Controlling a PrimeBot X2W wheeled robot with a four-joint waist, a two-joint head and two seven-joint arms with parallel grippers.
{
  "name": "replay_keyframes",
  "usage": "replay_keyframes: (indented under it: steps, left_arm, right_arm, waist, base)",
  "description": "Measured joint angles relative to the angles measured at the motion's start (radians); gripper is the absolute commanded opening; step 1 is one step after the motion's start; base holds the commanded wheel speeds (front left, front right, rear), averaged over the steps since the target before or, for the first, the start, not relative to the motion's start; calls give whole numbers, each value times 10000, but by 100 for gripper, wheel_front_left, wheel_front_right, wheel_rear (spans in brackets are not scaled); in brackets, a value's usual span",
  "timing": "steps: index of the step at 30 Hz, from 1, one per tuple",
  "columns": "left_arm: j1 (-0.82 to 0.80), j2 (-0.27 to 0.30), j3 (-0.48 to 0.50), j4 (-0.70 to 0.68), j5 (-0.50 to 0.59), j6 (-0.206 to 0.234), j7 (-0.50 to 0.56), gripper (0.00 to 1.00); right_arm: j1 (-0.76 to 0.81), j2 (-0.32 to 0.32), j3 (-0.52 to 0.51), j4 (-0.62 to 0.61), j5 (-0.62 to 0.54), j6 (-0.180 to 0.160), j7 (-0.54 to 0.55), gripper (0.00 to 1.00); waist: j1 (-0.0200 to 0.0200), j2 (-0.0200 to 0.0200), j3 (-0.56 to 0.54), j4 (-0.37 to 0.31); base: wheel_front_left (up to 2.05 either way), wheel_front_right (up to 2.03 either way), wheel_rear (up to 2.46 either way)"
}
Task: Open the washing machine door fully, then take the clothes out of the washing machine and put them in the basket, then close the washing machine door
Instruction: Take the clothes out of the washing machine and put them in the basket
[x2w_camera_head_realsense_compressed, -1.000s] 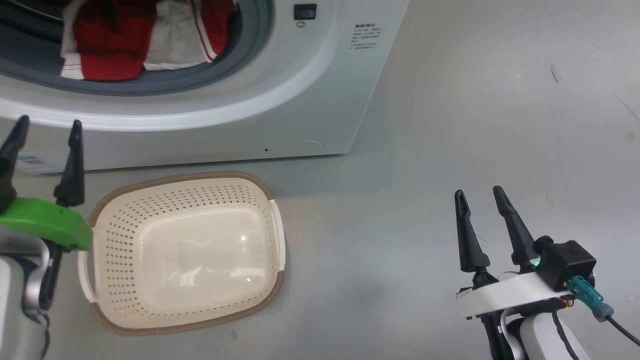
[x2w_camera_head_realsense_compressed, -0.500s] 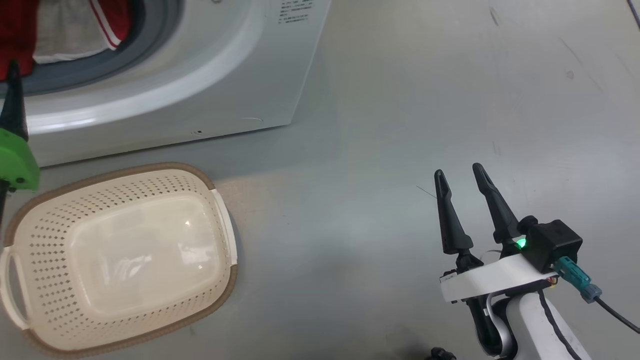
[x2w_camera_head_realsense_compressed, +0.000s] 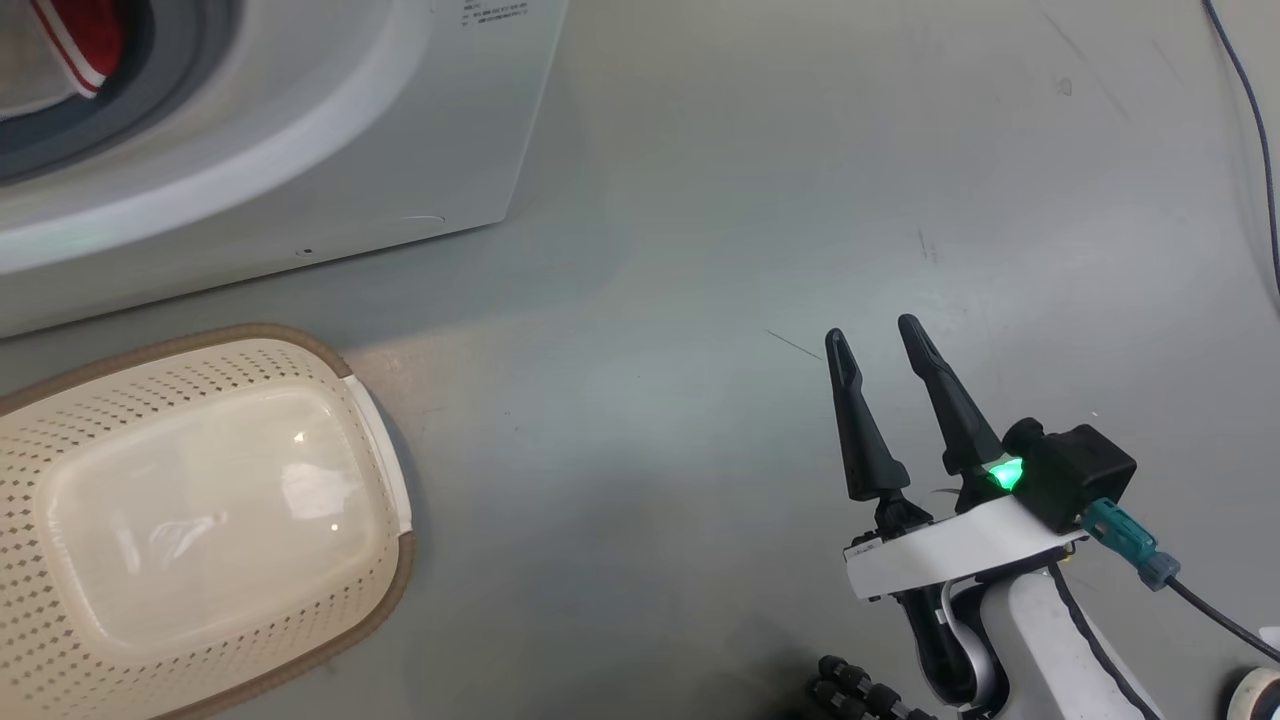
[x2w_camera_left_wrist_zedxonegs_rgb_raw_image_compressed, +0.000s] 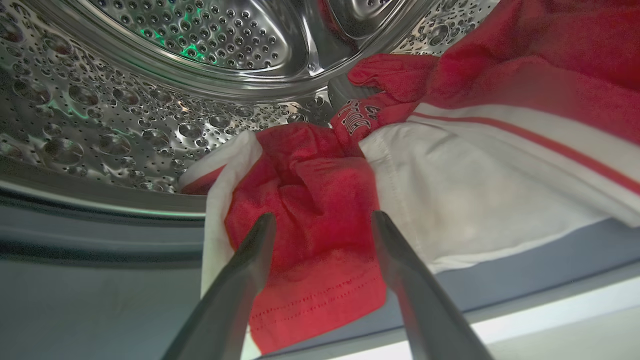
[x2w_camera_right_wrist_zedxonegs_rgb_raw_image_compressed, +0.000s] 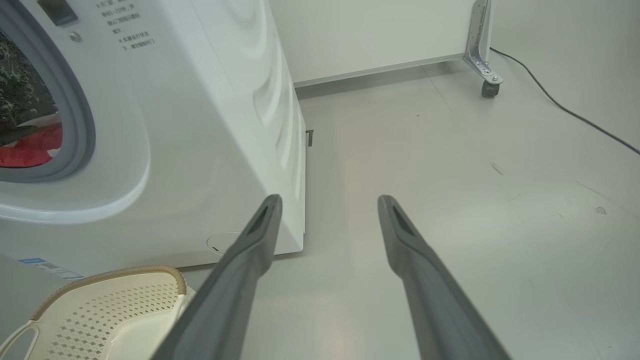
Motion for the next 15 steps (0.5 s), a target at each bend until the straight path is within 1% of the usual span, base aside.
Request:
replay_keyframes:
  steps: [7, 12, 13, 15]
  left_arm:
    - [-677, 577, -15, 550, 341, 40, 458, 100]
    - [-1048, 606, -267, 947, 614, 42, 623, 100]
    - [-1100, 606, -313, 1022, 642, 42, 652, 100]
    - [-1197, 612, -403, 1158, 788, 58, 755, 100]
  right_arm:
    - [-205, 4, 278, -54, 364, -132, 0, 100]
    - [-208, 10, 376, -61, 387, -180, 0, 100]
    - [-208, 10, 408, -61, 420, -255, 0, 100]
    - [-212, 12, 474, -65, 460, -268, 0, 100]
  waist:
    - [0, 0, 242, -390]
    - [-1, 0, 374, -599]
    - [-1, 0, 388, -626]
    - [-1, 0, 409, -673]
  base:
    - [0, 0, 0]
    - [0, 0, 0]
    - [0, 0, 0]
    - [0, 0, 0]
